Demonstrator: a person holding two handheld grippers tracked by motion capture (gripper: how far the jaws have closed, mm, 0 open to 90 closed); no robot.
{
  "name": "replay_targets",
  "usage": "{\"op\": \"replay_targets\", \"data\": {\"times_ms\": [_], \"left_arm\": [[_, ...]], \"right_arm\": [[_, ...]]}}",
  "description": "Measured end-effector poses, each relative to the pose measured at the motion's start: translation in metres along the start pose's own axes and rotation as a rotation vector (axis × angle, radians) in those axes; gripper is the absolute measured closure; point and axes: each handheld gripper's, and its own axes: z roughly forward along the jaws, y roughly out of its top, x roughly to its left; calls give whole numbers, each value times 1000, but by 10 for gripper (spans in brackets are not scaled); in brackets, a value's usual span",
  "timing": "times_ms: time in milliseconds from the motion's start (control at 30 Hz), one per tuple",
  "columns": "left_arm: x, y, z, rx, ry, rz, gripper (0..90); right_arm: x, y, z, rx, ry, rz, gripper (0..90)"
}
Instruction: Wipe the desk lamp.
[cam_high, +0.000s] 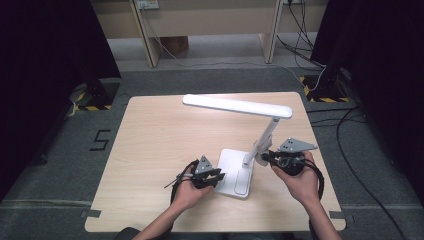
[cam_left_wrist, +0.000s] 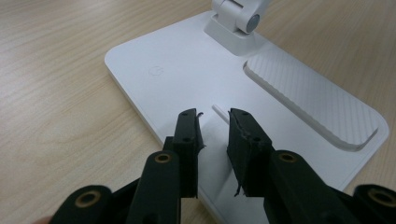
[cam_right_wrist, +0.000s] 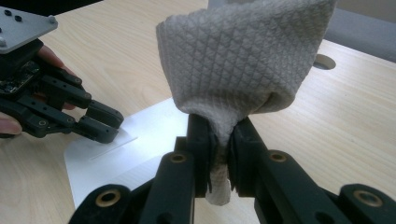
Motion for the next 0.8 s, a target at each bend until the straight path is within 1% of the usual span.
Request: {"op": "replay_targets", "data": {"times_ms": [300,467,567,800], "left_arm": [[0,0,0,-2,2,0,728],[0,0,0,-2,2,0,728],[0,-1,0,-3,3,0,728],[-1,-1,0,-7,3,-1,728]], "right_arm": [[3,-8,10,25,12,10,809],[3,-10,13,30,17,17,809],[3,-14,18,41,22,14,809],[4,-23,29,62,36,27,809]]}}
